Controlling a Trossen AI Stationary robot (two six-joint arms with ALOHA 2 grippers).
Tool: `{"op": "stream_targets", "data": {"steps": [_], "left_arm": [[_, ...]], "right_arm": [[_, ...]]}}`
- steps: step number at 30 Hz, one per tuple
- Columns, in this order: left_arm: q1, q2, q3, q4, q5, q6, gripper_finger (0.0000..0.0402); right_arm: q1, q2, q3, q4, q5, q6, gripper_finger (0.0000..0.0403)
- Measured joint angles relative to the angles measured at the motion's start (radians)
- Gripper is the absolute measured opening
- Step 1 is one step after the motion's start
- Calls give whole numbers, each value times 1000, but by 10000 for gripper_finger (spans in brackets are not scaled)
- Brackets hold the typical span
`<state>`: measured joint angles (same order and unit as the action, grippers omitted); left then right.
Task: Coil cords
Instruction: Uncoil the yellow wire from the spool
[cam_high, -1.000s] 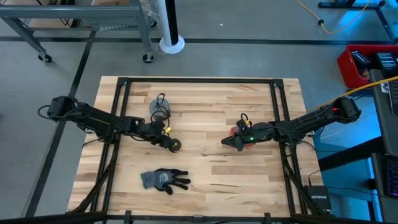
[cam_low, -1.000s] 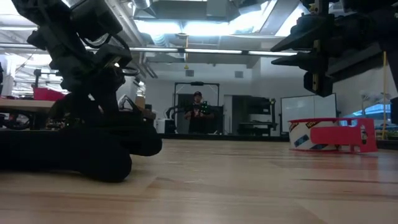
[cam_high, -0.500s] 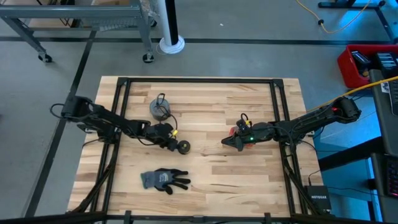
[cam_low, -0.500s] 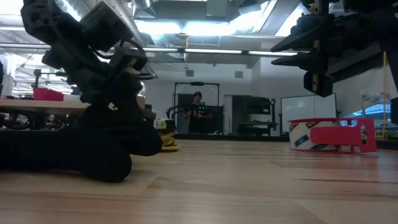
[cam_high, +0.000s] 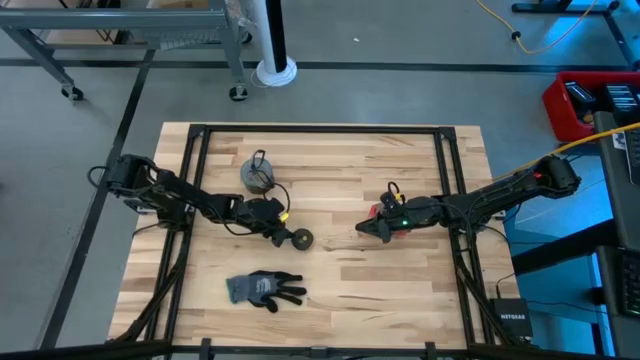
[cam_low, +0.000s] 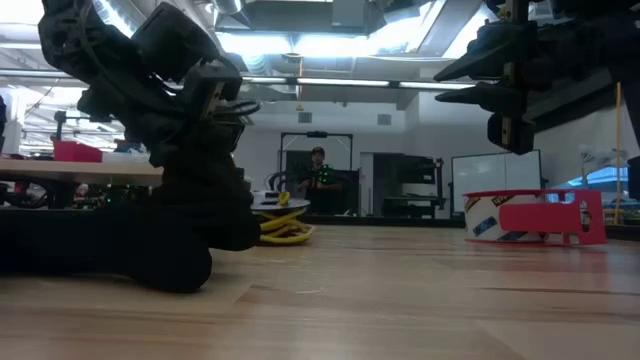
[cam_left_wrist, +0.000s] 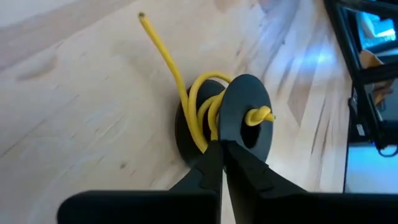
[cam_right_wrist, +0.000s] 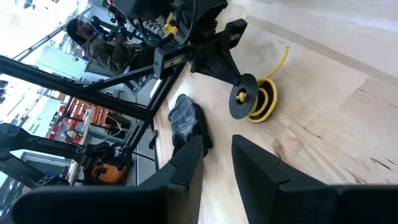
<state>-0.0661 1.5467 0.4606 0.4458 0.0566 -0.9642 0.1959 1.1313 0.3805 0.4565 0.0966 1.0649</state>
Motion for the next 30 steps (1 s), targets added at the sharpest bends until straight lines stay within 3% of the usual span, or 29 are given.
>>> {"op": "stream_targets", "data": {"steps": [4,13,16,30], "left_arm": [[20,0,0,4,-19,89,1],[98,0,34,12,-184,418,1],[127,0,69,12,-166,529,1],[211,0,85,8,-137,510,0]], "right_arm": [[0,0,0,18,49,0,90],[0,0,0,22,255,-1,90],[0,0,0,22,271,-1,90],[0,0,0,22,259,3,90]]}}
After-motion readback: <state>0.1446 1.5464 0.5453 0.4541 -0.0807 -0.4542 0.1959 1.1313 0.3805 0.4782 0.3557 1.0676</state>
